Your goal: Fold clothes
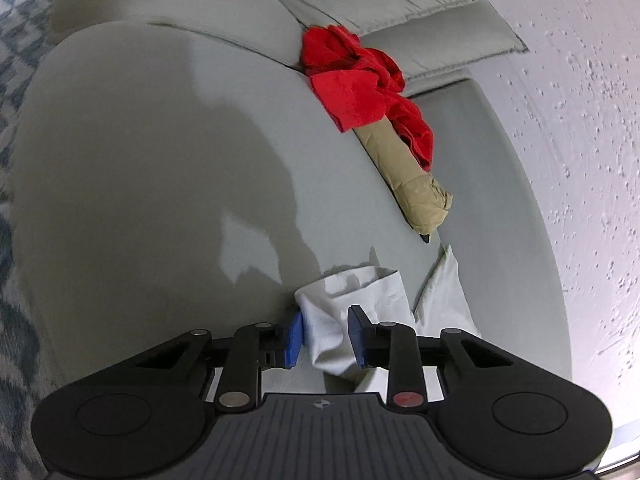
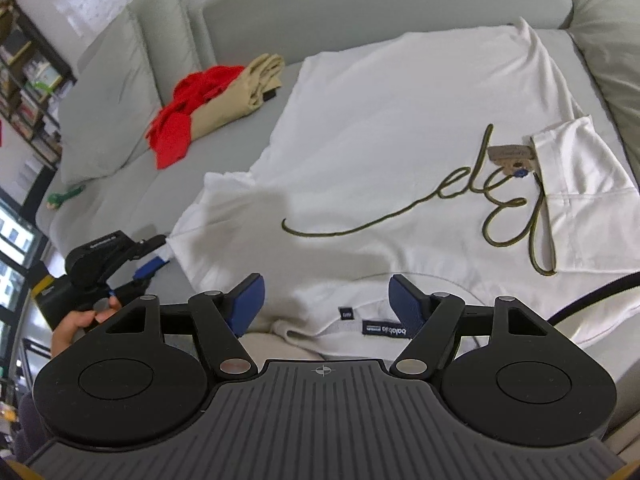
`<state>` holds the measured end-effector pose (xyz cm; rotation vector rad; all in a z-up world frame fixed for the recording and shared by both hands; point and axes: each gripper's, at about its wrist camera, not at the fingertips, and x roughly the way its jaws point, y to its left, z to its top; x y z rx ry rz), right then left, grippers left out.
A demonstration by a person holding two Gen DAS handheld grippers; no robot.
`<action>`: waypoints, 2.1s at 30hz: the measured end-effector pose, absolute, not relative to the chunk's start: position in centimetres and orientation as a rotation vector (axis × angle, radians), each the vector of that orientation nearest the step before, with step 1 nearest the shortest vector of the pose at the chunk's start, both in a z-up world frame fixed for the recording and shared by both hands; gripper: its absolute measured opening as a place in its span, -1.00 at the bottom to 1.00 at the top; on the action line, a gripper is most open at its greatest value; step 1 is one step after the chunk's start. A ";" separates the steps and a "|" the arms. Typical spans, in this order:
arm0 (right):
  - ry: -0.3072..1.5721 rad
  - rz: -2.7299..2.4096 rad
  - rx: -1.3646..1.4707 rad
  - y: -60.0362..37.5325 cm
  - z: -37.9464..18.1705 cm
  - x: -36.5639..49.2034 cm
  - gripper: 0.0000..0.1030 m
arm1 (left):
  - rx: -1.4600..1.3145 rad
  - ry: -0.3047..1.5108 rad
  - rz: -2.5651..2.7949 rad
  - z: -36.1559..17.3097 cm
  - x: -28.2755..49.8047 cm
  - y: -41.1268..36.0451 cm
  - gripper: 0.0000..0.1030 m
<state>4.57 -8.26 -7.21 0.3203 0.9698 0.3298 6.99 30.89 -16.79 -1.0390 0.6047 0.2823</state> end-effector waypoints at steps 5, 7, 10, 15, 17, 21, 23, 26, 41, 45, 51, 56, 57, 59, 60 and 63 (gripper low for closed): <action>0.964 0.326 0.315 -8.5 -7.2 4.4 0.43 | -0.870 0.556 0.285 -14.6 7.0 30.8 -1.00; 0.966 0.316 0.324 -8.9 -7.3 4.3 0.43 | -0.794 0.522 0.263 -13.2 7.4 30.4 -1.00; 0.976 0.301 0.343 -9.6 -7.5 4.4 0.43 | -0.649 0.501 0.208 -11.3 8.4 28.7 -1.00; 0.978 0.274 0.362 -10.5 -7.7 4.2 0.43 | -0.390 0.441 0.038 -7.8 8.9 23.3 -1.00; 0.975 0.259 0.376 -10.9 -7.7 4.3 0.43 | -0.276 0.431 -0.059 -6.7 8.4 20.3 -1.00; 0.976 0.227 0.416 -12.0 -7.8 4.2 0.42 | -0.061 0.539 -0.284 -6.6 7.2 13.4 -0.95; 0.976 0.219 0.423 -12.5 -7.8 4.2 0.42 | -0.010 0.662 -0.355 -7.6 6.6 10.9 -0.68; 0.979 0.210 0.433 -13.0 -7.9 4.2 0.42 | -0.059 0.749 -0.393 -8.6 5.1 9.9 -0.05; 1.002 0.248 0.460 -13.1 -8.9 4.8 0.35 | -0.627 0.869 -0.054 -13.4 7.2 23.3 -0.31; 0.995 0.237 0.466 -13.7 -8.7 4.3 0.34 | -0.663 0.889 -0.092 -14.3 8.7 23.0 -0.34; 1.000 0.216 0.494 -15.0 -8.9 4.1 0.34 | -0.679 0.851 -0.051 -13.2 7.3 23.3 -1.00; 1.007 0.207 0.502 -15.7 -9.3 4.2 0.34 | -0.694 0.852 0.012 -14.0 6.6 23.8 -0.84; 1.013 0.204 0.508 -15.8 -9.5 4.3 0.34 | -0.703 0.851 0.022 -14.1 6.6 23.9 -0.80; 1.015 0.210 0.508 -15.9 -9.4 4.1 0.34 | -0.692 0.841 0.039 -13.4 6.3 23.7 -0.67; 1.013 0.214 0.504 -16.1 -9.4 4.1 0.35 | -0.659 0.827 0.047 -12.8 6.1 23.3 -0.50; 1.001 0.209 0.490 -16.5 -9.2 3.6 0.36 | -0.518 0.766 0.042 -10.9 5.3 21.3 -0.48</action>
